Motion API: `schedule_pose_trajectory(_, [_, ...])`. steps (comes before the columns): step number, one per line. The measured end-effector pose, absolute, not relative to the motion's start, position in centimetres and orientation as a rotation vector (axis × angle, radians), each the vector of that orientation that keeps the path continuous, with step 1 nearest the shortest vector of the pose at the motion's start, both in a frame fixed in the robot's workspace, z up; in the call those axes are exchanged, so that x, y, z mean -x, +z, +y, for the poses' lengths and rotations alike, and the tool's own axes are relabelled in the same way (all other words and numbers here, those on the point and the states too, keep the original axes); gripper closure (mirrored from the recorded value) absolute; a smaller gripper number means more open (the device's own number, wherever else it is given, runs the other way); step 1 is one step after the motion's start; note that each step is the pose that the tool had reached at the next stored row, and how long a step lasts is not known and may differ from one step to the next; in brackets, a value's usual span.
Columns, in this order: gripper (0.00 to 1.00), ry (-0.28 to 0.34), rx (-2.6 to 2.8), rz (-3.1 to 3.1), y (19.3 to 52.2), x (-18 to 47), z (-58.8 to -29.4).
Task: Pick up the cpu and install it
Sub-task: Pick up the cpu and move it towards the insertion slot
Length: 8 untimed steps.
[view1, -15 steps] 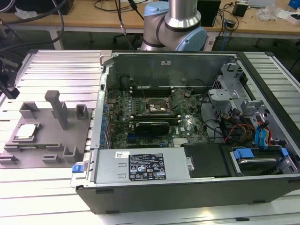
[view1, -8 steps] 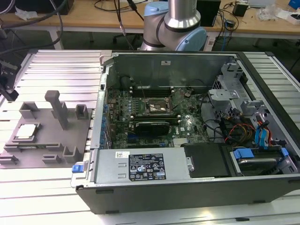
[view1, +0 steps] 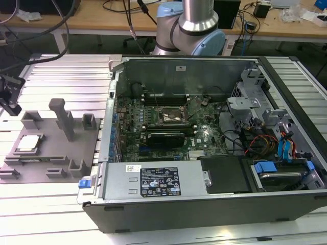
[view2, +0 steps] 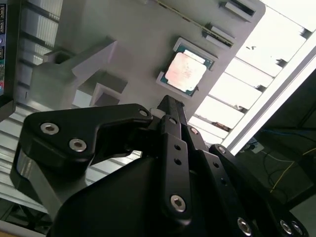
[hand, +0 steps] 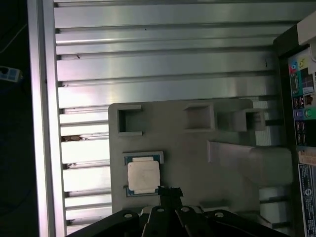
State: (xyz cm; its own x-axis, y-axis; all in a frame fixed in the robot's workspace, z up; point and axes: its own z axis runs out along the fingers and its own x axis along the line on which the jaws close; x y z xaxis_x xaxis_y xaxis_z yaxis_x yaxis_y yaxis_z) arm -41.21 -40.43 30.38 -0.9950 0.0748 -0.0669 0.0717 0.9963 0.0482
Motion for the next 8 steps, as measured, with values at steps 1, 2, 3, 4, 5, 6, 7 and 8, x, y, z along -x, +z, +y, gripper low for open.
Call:
schedule_pose_trajectory(1, [0.89,0.070,-0.113,3.074,30.3,41.2,-40.4])
schedule_pose_trajectory(2, [0.89,0.070,-0.114,3.080,30.0,41.2,-40.5])
schedule_pose_trajectory(3, [0.89,0.070,-0.114,3.083,29.9,41.2,-40.5])
schedule_pose_trajectory(4, [0.89,0.070,-0.114,3.085,29.6,41.2,-40.6])
schedule_pose_trajectory(5, [0.89,0.070,-0.114,3.086,29.4,41.2,-40.6])
schedule_pose_trajectory(6, [0.89,0.070,-0.114,3.087,29.2,41.2,-40.7])
schedule_pose_trajectory(7, [0.89,0.070,-0.114,3.088,29.0,41.2,-40.7])
schedule_pose_trajectory(8, [0.89,0.070,-0.114,3.089,28.8,41.2,-40.8])
